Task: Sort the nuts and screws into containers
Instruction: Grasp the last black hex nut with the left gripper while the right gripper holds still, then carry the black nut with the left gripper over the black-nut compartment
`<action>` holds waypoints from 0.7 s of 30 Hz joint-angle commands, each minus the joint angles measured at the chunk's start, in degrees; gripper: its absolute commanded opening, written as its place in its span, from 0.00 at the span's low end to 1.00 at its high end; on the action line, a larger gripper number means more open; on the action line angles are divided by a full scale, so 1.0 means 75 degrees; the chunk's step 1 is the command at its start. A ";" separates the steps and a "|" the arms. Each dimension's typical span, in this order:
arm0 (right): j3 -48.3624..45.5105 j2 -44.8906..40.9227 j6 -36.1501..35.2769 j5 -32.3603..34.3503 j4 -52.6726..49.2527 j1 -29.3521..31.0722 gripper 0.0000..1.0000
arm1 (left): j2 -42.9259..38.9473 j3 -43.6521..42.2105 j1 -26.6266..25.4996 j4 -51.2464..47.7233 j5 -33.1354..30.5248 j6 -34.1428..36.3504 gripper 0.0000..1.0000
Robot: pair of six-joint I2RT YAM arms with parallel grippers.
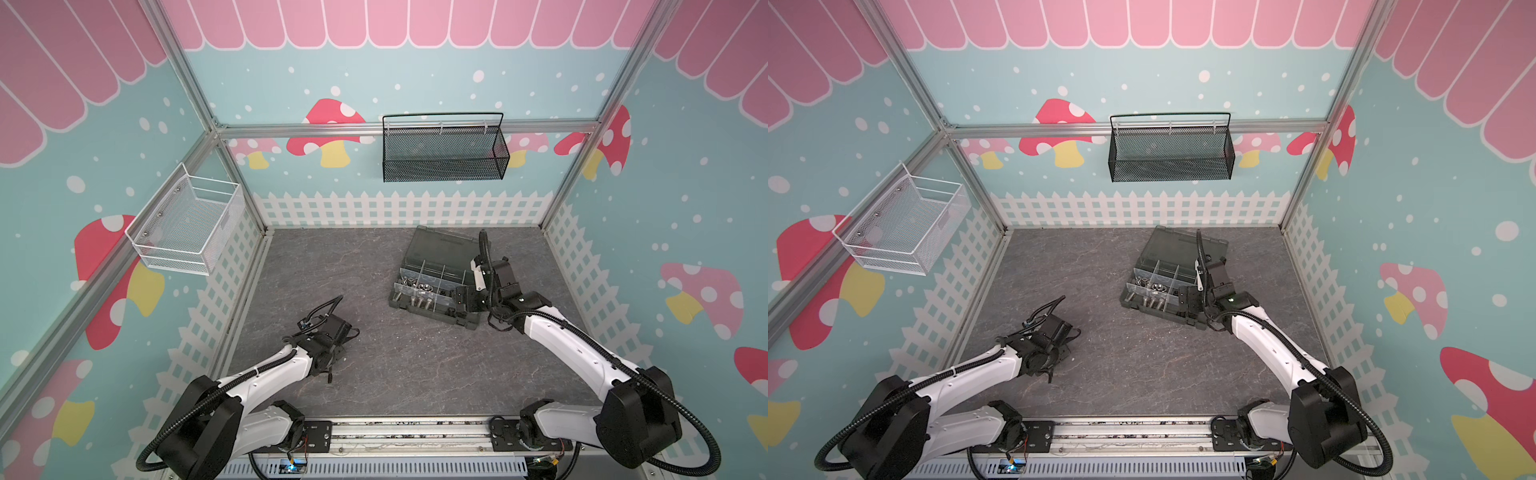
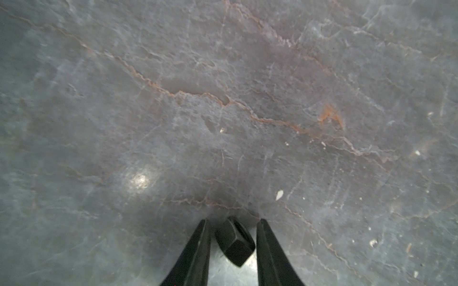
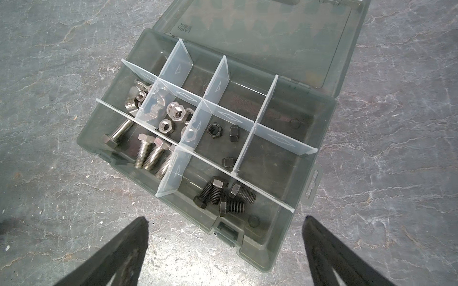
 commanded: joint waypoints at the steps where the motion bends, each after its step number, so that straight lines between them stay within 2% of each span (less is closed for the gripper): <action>1: 0.0042 0.0030 0.0045 0.0011 -0.0084 -0.0017 0.98 | 0.0196 0.0088 -0.0025 -0.0224 -0.0265 -0.0139 0.30; 14: -0.0045 -0.0035 0.0092 0.0025 -0.0108 -0.0016 0.98 | 0.0135 0.0342 -0.0014 -0.0235 -0.0239 0.0296 0.00; 21: -0.0158 -0.0119 0.0214 0.0073 -0.0168 -0.0015 0.98 | 0.0231 0.0661 -0.0014 -0.0264 -0.0344 0.0869 0.00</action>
